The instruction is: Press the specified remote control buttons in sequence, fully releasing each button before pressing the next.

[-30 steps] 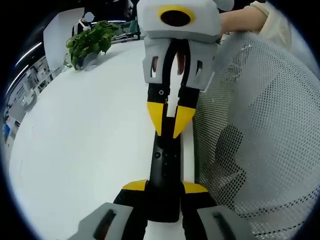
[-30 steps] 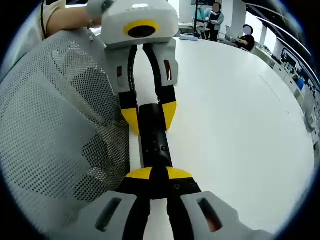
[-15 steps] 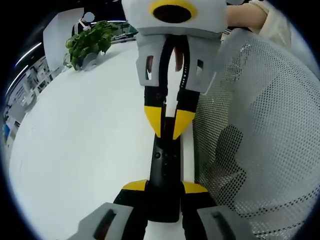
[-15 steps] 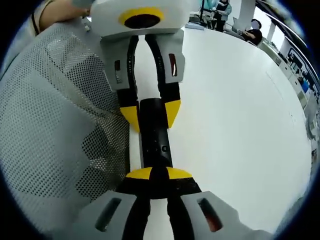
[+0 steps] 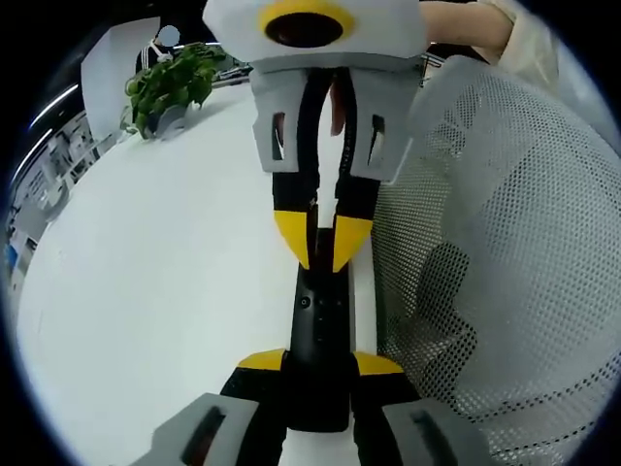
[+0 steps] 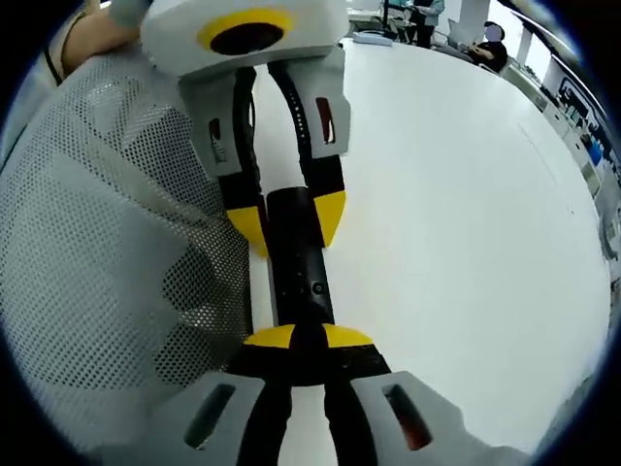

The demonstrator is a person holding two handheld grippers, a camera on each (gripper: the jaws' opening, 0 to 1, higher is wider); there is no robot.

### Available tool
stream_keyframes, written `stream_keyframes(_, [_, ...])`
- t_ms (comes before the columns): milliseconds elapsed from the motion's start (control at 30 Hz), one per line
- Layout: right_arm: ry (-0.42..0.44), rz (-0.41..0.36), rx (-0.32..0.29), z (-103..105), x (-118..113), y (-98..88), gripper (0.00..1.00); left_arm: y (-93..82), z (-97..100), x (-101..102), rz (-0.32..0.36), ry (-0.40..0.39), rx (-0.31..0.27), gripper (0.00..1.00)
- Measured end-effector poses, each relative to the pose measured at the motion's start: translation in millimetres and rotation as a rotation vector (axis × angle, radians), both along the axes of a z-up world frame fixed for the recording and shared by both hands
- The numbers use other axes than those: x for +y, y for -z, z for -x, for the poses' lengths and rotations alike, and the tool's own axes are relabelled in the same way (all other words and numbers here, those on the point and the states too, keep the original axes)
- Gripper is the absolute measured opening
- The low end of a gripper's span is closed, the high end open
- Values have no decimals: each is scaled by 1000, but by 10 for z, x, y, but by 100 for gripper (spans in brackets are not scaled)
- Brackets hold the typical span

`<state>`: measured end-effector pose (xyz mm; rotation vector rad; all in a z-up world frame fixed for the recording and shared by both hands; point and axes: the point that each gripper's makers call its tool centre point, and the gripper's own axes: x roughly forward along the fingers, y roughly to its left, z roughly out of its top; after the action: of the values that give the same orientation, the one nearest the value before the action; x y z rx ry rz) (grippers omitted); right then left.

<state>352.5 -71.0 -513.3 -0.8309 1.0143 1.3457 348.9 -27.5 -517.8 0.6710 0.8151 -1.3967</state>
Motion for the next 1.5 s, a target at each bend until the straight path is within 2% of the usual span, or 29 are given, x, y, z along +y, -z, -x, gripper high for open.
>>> stream_keyframes(67, [16, 15, 14, -14, 0, -1, 8, 1, -1, -3, 0, -1, 0, 24])
stream_keyframes(167, [34, -5, 24, -19, -25, -6, 8, 1, -4, -4, 0, -3, -1, 24])
stream_keyframes(400, [84, -133, -14, -13, -29, -29, 8, 4, -5, -2, -1, -5, -4, 24])
stream_keyframes(500, [139, -172, -4, -18, -22, -33, 8, 3, -3, -1, 1, -6, -4, 24])
stream_keyframes(600, [122, -185, -13, 0, -18, -32, 10, 3, -2, 0, 2, -8, -2, 24])
stream_keyframes(667, [93, -179, -35, -8, -3, -21, 10, 3, -1, 0, 2, -6, -3, 24])
stream_keyframes(1000, [21, -158, -67, -25, 28, 8, 10, 3, -1, 2, -2, 2, -7, 24])
stream_keyframes(1167, [17, -152, -36, -39, 39, 16, 9, 4, -2, 2, 0, 1, -4, 24])
stream_keyframes(1400, [-79, -88, -58, -13, 57, 24, 8, 4, -1, 2, 0, 2, -4, 24])
stream_keyframes(1500, [-60, -69, -36, -20, 65, 23, 8, 3, -2, 2, 2, 0, -3, 24])
